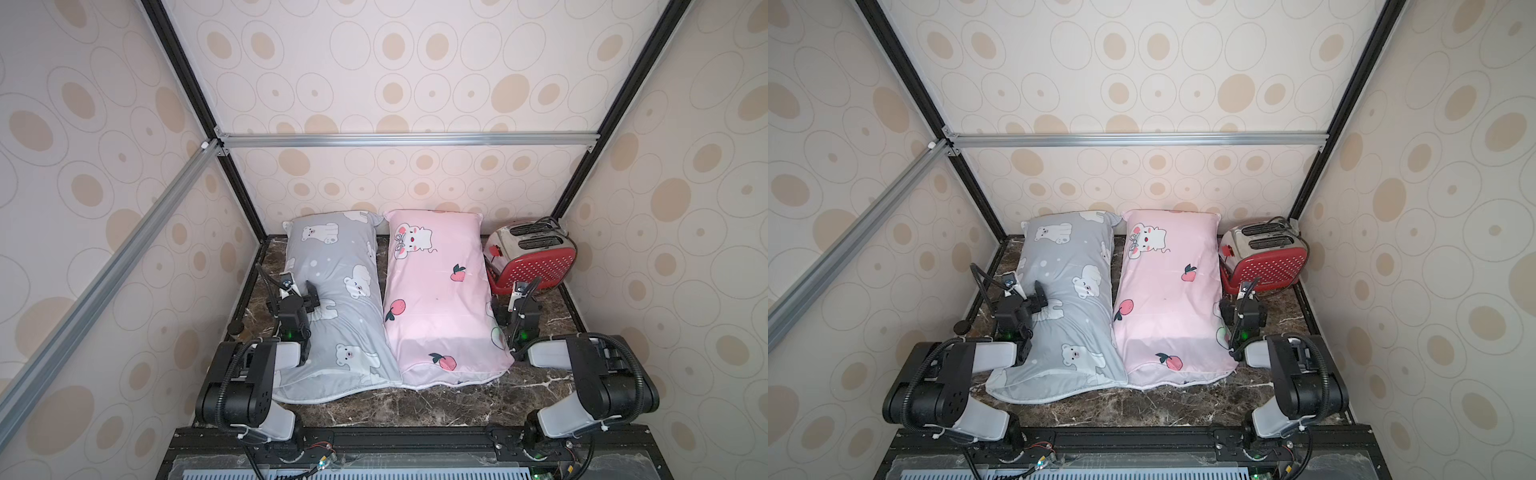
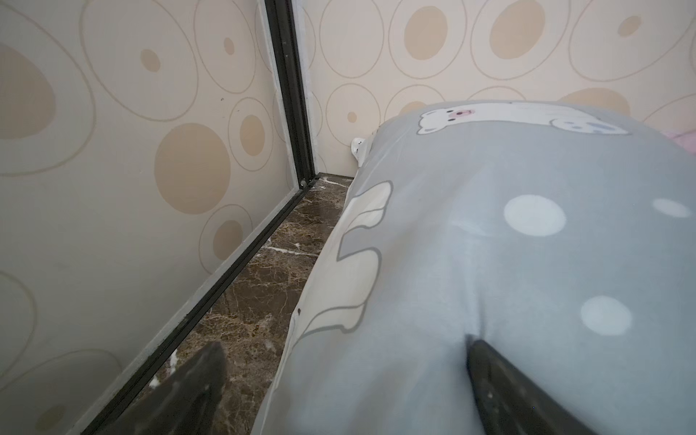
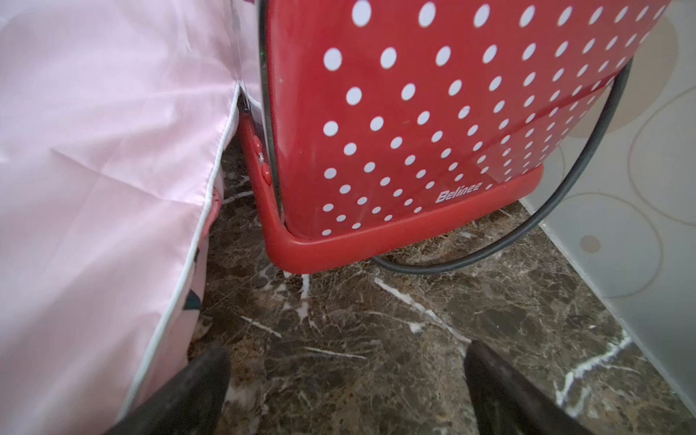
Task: Zip up pillowcases
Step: Pick up the pillowcase from the center of the board.
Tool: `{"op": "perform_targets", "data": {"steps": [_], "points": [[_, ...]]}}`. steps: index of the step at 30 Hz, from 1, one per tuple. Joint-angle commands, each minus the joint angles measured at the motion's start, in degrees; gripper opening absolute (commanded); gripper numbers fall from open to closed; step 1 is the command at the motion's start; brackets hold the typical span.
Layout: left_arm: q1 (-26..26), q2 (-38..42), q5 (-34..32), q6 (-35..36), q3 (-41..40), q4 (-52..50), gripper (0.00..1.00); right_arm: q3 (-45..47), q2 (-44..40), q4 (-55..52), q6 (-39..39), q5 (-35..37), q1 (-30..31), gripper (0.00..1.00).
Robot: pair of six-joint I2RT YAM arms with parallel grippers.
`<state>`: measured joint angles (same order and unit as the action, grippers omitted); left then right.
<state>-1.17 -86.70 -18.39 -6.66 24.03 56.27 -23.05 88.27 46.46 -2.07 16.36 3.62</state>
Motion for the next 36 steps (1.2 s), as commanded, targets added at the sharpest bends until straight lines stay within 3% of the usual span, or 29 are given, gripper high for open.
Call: {"op": "perform_targets", "data": {"steps": [1, 26, 28, 30, 31, 34, 36], "points": [[0.90, -1.46, -2.53, 1.67, -0.83, -5.99, 0.99, -0.51, -0.07, 0.41, 0.22, -0.94, 0.43, 1.00], [1.08, -1.75, -2.53, 1.30, -0.07, -7.23, 0.99, -0.94, 0.21, -0.01, -0.02, -0.93, 0.47, 1.00], [1.08, -1.15, -1.79, 1.81, -0.90, -5.52, 0.99, -0.74, 0.01, 0.31, 0.15, -0.89, 0.44, 1.00], [0.74, 3.85, -0.93, 3.00, 0.35, -11.96, 0.99, 0.13, -0.66, 2.06, 0.60, -0.60, 0.44, 0.99], [-0.05, 7.93, -3.26, 2.61, 1.23, -17.84, 0.99, -1.19, -2.46, -1.32, 0.41, 0.36, 0.50, 0.99], [-3.38, 22.24, -11.55, 2.10, 1.92, -30.53, 0.99, -11.15, -10.95, -31.08, -3.92, -1.04, 0.97, 0.99], [-5.74, 30.38, -15.97, -0.77, 4.96, -43.40, 0.99, -14.36, -14.73, -42.69, -5.96, -1.94, 3.17, 0.99]]}}
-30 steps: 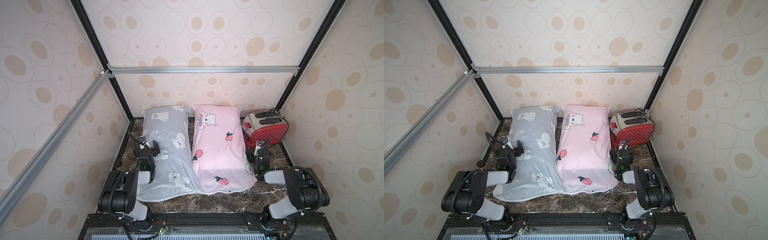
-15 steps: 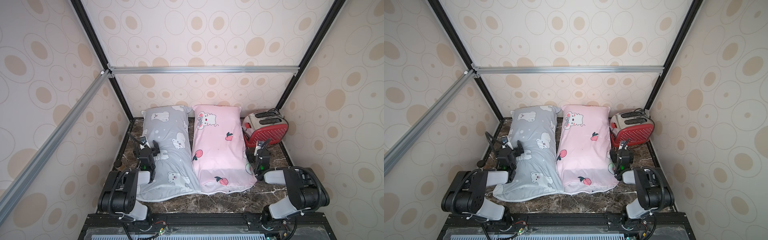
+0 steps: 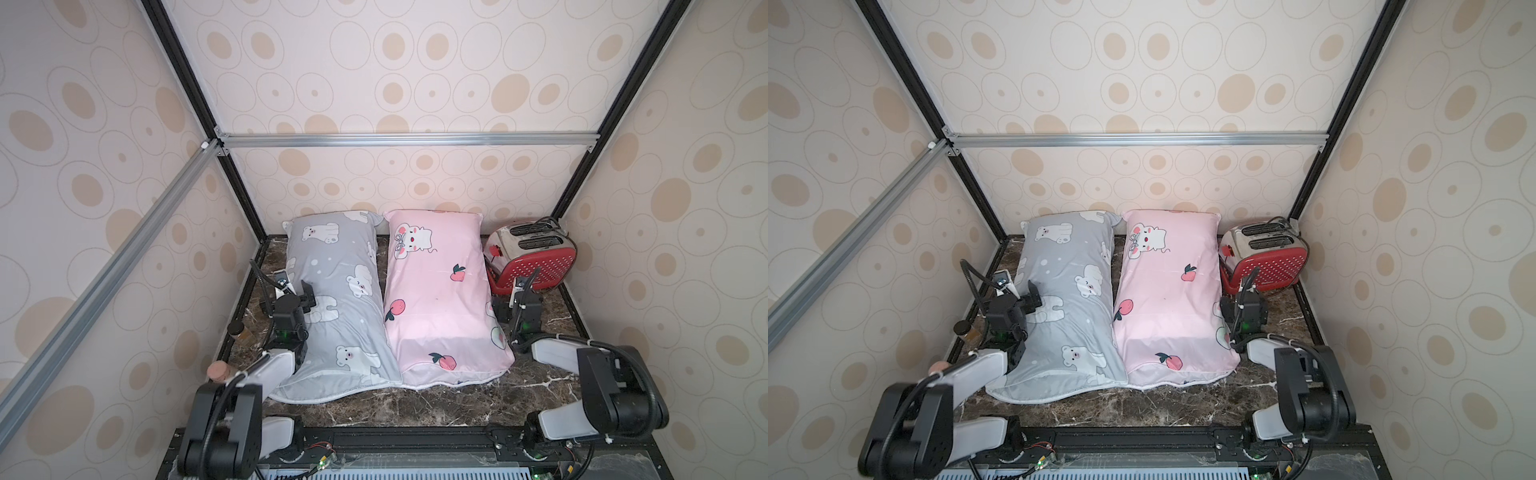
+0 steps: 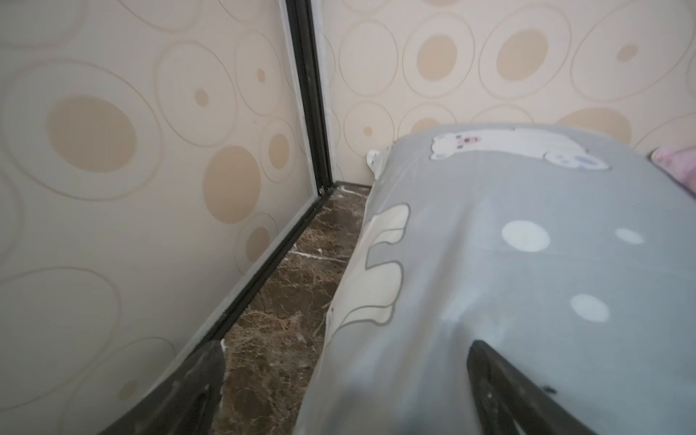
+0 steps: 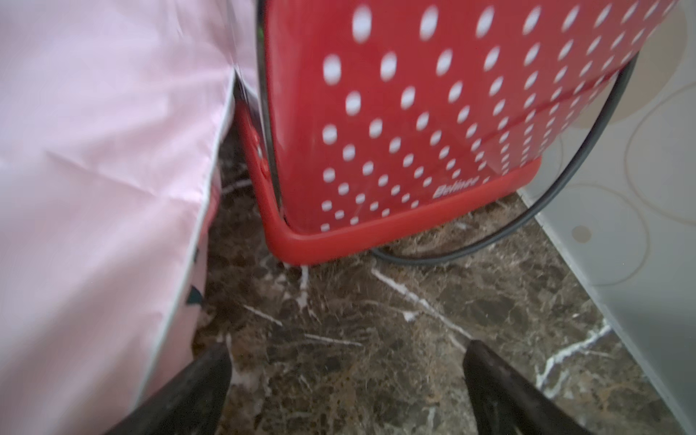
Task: Zip up pillowcases
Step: Pick up the pillowcase from the center of the board.
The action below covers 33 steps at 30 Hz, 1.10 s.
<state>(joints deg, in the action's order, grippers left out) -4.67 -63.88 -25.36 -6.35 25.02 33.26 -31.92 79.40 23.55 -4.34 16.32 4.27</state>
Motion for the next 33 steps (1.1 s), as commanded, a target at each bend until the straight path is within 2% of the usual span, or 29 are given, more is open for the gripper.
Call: {"op": "perform_targets", "data": {"steps": [1, 6, 10, 13, 15, 18, 21, 24, 30, 33], "points": [[-3.05, 10.88, -8.17, -3.54, 5.68, -27.34, 0.99, -6.91, -7.49, -25.33, -4.22, -1.91, 4.33, 0.99], [-5.85, 20.27, 4.16, -11.81, 6.35, -45.26, 0.99, -10.05, -12.40, -43.57, -6.19, -6.61, 13.43, 0.99], [-13.41, 22.46, 6.32, -19.68, 7.28, -55.28, 0.99, -14.91, -12.88, -51.97, -8.11, -12.74, 23.24, 1.00], [-17.30, 17.04, 9.40, -22.78, 7.33, -54.72, 0.99, -20.69, -8.09, -53.40, -12.07, -17.20, 32.12, 0.96], [-17.28, 11.09, 14.00, -23.34, 7.61, -52.77, 0.99, -27.42, -1.44, -56.55, -14.29, -22.30, 37.28, 0.93], [-17.18, 3.31, 18.41, -23.01, 9.37, -50.13, 0.99, -32.52, 6.57, -52.21, -14.68, -32.60, 45.20, 0.92], [-14.61, -2.98, 21.54, -22.07, 11.46, -48.26, 0.99, -33.14, 12.54, -46.29, -17.51, -42.23, 46.85, 0.89], [-11.06, -6.76, 24.65, -21.32, 12.41, -46.53, 0.99, -32.79, 15.68, -43.54, -19.10, -44.97, 46.80, 0.88], [-10.54, -11.49, 24.14, -18.92, 15.49, -46.28, 0.99, -28.29, 18.94, -36.77, -21.36, -48.14, 46.66, 0.87], [-10.54, -12.39, 24.10, -19.02, 15.36, -45.54, 0.99, -24.69, 19.17, -30.82, -25.95, -52.37, 45.72, 0.84]]}}
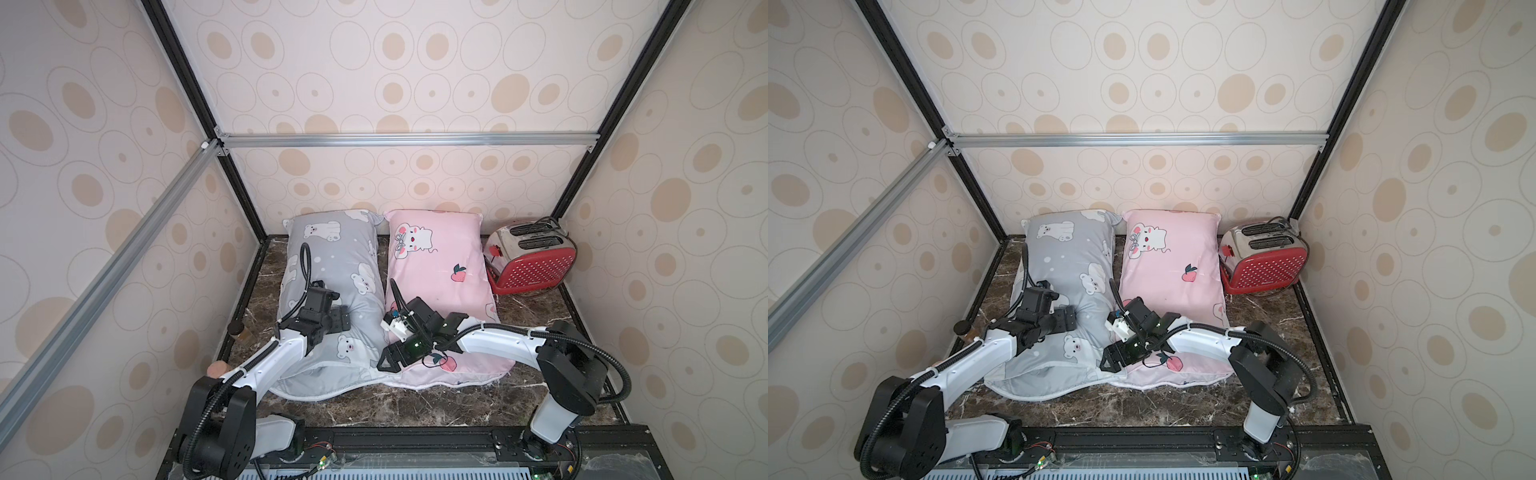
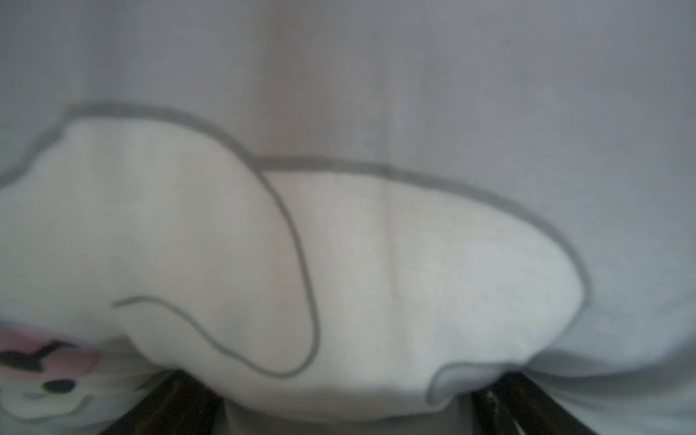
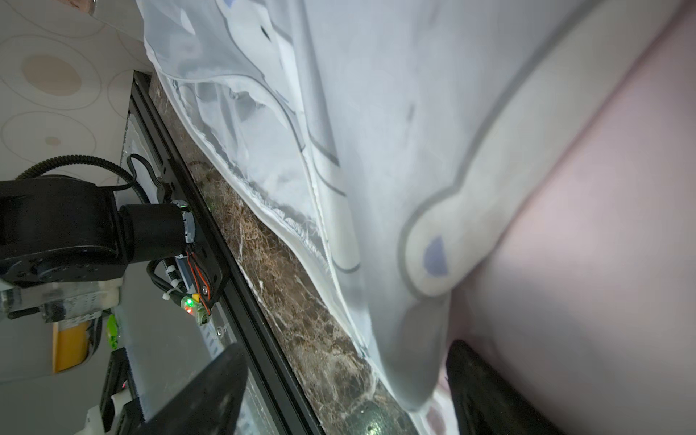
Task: Zip up pillowcases
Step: Pick up the pillowcase from the center of the board.
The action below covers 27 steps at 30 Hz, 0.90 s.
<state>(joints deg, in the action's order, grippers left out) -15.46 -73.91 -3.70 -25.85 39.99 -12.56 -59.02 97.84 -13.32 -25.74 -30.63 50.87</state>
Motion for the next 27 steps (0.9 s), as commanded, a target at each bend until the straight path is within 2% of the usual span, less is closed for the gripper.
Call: {"op": "perform_targets", "data": {"steps": [1, 8, 15, 23, 25, 27], "points": [[0.41, -2.51, 2.14, 0.38, 0.20, 0.42, 0.99, 3.85, 0.48, 8.24, -6.26, -7.09, -1.20, 0.83], [0.57, -3.87, 2.96, -0.80, -0.02, 2.26, 0.99, 9.42, -0.34, 14.26, -10.39, -7.12, -1.47, 0.73], [0.60, -3.70, 2.99, -1.30, -0.02, 2.39, 0.99, 12.91, -2.22, 17.34, -12.32, -4.92, -1.80, 0.46], [0.59, -3.37, 3.11, -1.71, 0.32, 1.83, 0.99, 13.33, -1.60, 19.06, -12.85, -3.47, -2.01, 0.21], [0.44, -2.27, 2.07, -1.19, 1.12, -0.28, 0.99, 13.33, -1.61, 19.15, -12.96, -3.45, -2.14, 0.09], [-0.93, 1.27, -1.93, -0.26, 3.09, -5.60, 0.99, 13.22, -1.51, 18.72, -13.28, -4.16, -2.44, 0.00]]}}
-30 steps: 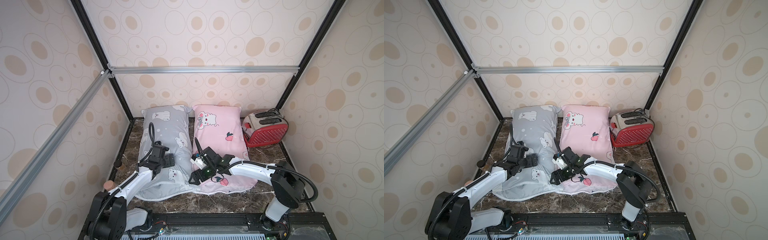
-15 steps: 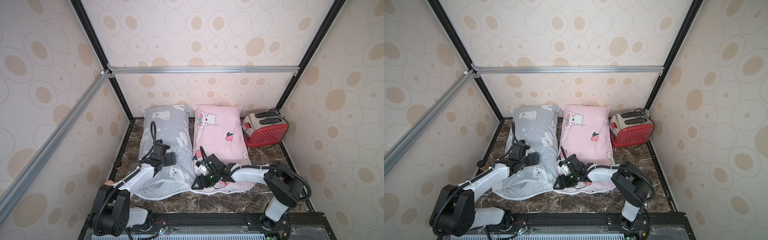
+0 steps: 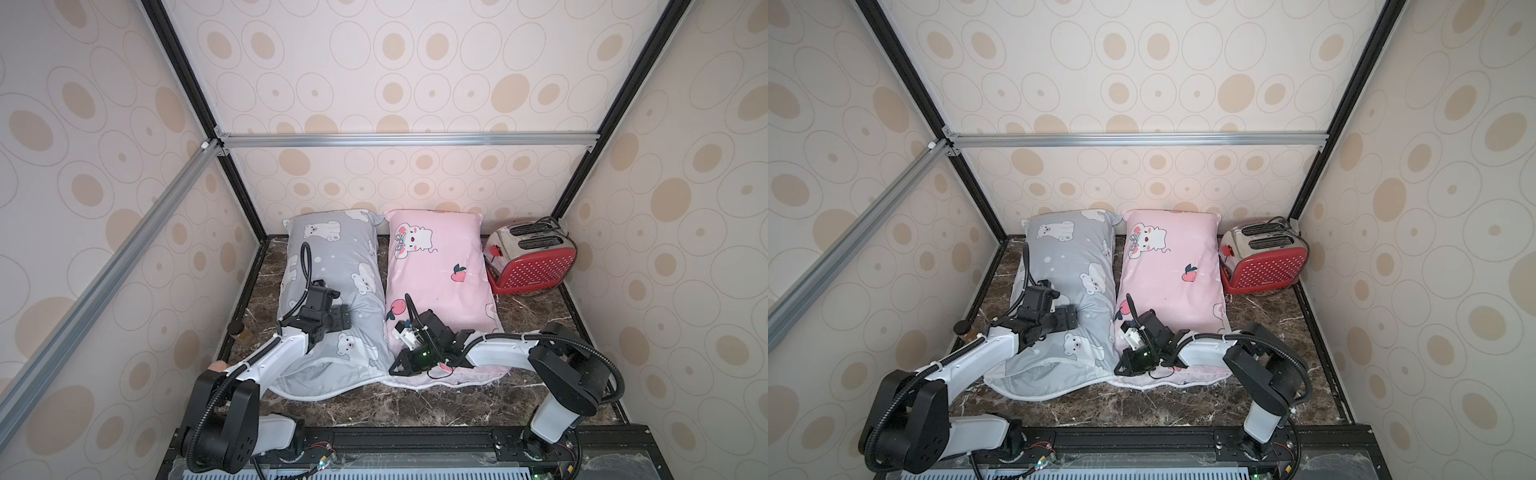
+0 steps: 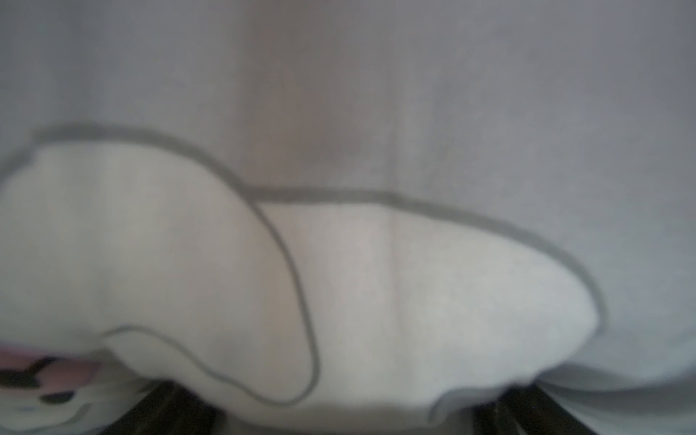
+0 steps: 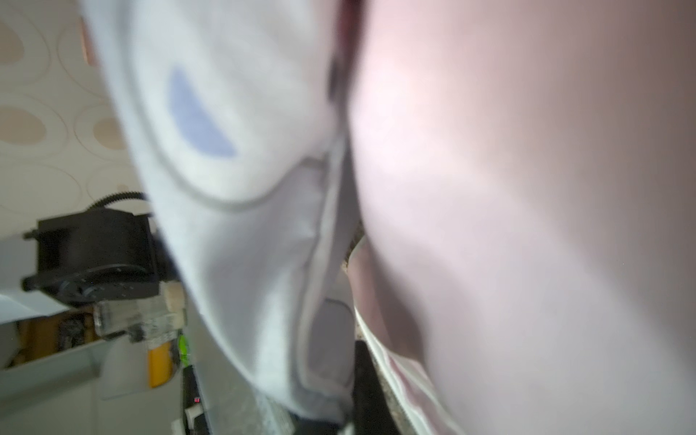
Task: Zip up pillowcases
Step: Pick up the pillowcase from the center of the board.
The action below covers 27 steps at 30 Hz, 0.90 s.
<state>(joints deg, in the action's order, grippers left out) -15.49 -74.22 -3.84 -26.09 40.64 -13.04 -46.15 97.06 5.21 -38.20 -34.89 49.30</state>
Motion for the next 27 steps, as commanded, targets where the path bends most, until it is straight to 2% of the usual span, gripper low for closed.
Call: {"op": "perform_targets", "data": {"steps": [1, 4, 5, 6, 7, 10, 13, 16, 18, 20, 22, 25, 27], "points": [[-1.84, 4.15, -5.46, 0.60, 4.13, -9.21, 0.99, 0.32, -0.64, -0.11, -1.23, -0.53, -1.16, 0.00], [-2.84, 11.35, -10.80, 2.18, 10.76, -20.93, 0.99, 1.14, -1.16, 1.81, -2.72, -1.15, -1.33, 0.00], [-3.11, 13.14, -10.80, 2.18, 13.18, -20.93, 0.99, 1.31, -1.25, 2.55, -3.29, -1.43, -1.37, 0.00], [-3.48, 14.12, -12.30, 2.51, 14.70, -30.07, 0.99, 1.45, -1.32, 3.16, -3.75, -1.71, -1.37, 0.00], [-4.27, 15.21, -13.06, 2.11, 16.95, -34.64, 0.99, 1.75, -1.34, 4.04, -4.36, -2.16, -1.35, 0.00], [-10.25, 19.12, -10.81, -1.96, 18.44, -39.89, 0.99, 3.20, -1.32, 9.79, -6.81, -4.83, -1.52, 0.00], [-16.43, 23.25, 1.65, -8.76, 13.06, -36.10, 0.83, 5.74, -1.27, 19.01, -10.88, -8.41, -2.53, 0.00], [-19.57, 25.66, 11.72, -15.16, 6.70, -30.98, 0.80, 7.80, -1.36, 27.72, -15.66, -10.78, -4.06, 0.00], [-20.87, 27.52, 17.08, -19.01, 1.23, -22.51, 0.74, 7.39, -1.25, 27.97, -15.68, -11.08, -4.31, 0.00], [-21.01, 28.97, 20.38, -24.70, -4.78, -11.41, 0.67, 6.43, -0.93, 25.43, -14.07, -10.99, -4.32, 0.00], [-21.15, 28.50, 23.67, -29.65, -9.85, -1.79, 0.59, 6.75, -0.56, 28.39, -15.56, -11.48, -4.58, 0.00], [-22.82, 27.43, 23.47, -32.27, -12.61, 3.81, 0.51, 7.76, -0.59, 32.93, -18.44, -11.95, -5.19, 0.00], [-23.62, 26.19, 23.88, -34.00, -14.16, 7.69, 0.48, 7.33, -0.89, 31.04, -17.38, -11.83, -5.44, 0.00]]}}
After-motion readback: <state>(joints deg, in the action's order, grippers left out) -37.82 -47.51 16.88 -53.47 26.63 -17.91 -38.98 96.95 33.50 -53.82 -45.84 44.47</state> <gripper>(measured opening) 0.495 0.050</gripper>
